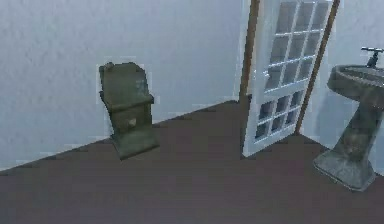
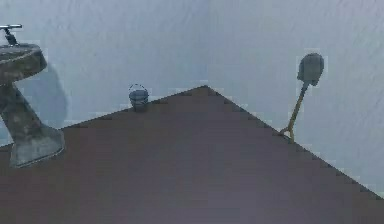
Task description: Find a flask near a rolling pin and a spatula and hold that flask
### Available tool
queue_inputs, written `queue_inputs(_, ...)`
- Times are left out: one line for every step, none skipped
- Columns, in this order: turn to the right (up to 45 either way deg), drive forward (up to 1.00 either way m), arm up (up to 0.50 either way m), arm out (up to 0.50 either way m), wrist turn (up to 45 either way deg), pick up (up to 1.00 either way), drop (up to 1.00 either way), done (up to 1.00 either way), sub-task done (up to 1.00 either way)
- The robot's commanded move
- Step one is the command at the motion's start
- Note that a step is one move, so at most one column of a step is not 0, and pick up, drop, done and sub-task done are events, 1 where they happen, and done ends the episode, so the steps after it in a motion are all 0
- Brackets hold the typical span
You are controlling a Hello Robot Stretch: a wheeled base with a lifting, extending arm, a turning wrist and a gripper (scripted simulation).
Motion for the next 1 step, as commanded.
queue_inputs(0.0,1.0,0.0,0.0,0.0,0.0,0.0,0.0,0.0)
